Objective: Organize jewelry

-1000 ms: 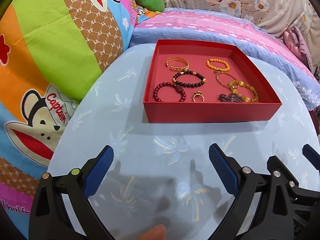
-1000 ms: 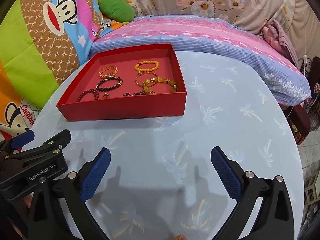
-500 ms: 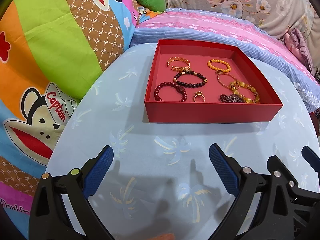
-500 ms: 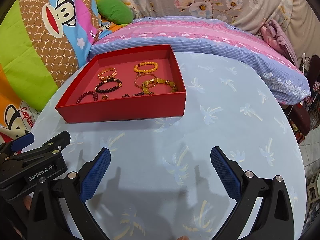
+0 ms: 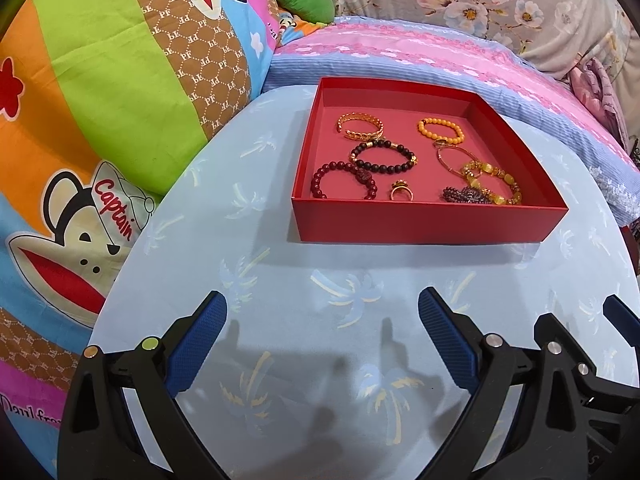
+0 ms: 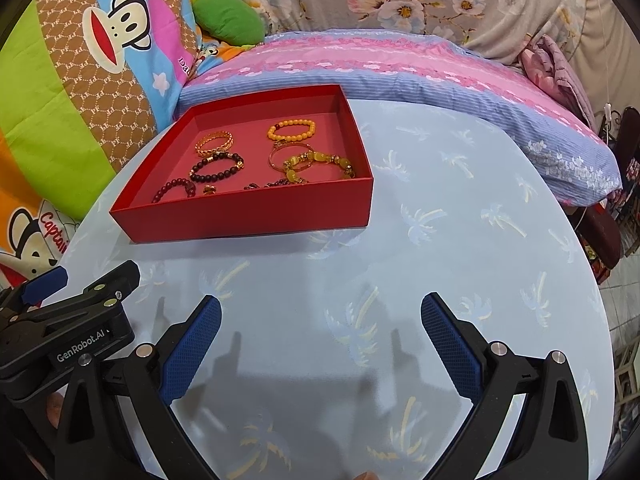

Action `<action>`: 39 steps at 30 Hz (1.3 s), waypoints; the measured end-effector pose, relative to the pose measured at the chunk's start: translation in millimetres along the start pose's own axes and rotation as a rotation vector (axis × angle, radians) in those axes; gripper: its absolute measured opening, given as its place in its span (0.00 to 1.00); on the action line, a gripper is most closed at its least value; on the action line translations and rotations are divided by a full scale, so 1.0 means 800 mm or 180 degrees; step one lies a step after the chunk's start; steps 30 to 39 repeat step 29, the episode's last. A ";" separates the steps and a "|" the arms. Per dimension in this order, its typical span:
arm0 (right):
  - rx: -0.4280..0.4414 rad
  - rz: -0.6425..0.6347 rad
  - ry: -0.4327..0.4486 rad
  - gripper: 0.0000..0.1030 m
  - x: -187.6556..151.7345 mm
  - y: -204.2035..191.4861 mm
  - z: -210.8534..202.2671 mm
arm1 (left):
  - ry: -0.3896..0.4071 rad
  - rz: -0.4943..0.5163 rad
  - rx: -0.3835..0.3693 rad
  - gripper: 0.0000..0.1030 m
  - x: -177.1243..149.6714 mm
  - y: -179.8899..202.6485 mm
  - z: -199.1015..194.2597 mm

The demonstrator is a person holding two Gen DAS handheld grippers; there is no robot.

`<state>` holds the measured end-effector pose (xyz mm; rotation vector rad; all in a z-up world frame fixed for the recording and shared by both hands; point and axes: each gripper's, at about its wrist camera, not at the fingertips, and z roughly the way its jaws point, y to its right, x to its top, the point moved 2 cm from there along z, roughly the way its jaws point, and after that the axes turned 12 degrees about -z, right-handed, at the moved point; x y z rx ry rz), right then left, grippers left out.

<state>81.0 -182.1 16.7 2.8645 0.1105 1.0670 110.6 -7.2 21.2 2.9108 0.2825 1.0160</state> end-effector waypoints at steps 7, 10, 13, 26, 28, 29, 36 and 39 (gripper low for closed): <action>0.0004 0.0001 -0.0013 0.94 -0.001 -0.001 0.002 | -0.0023 0.0006 0.0015 0.89 0.000 -0.001 0.003; 0.0005 0.0008 -0.0013 0.94 -0.002 -0.001 0.002 | -0.0021 0.0007 0.0016 0.89 0.000 -0.001 0.003; 0.0007 0.0003 -0.0015 0.94 -0.002 -0.001 0.002 | -0.0026 0.0007 0.0018 0.89 0.000 -0.001 0.003; 0.0001 0.0007 -0.0015 0.94 -0.003 -0.001 0.002 | -0.0014 -0.0003 0.0015 0.89 0.001 -0.001 0.002; 0.0002 0.0010 -0.0015 0.94 -0.003 -0.001 0.002 | -0.0011 -0.0009 0.0010 0.89 0.001 -0.001 0.001; 0.0002 0.0010 -0.0014 0.94 -0.003 0.000 0.002 | -0.0010 -0.0009 0.0009 0.89 0.001 -0.001 0.001; 0.0002 0.0010 -0.0014 0.94 -0.003 0.000 0.002 | -0.0010 -0.0009 0.0009 0.89 0.001 -0.001 0.001; 0.0002 0.0010 -0.0014 0.94 -0.003 0.000 0.002 | -0.0010 -0.0009 0.0009 0.89 0.001 -0.001 0.001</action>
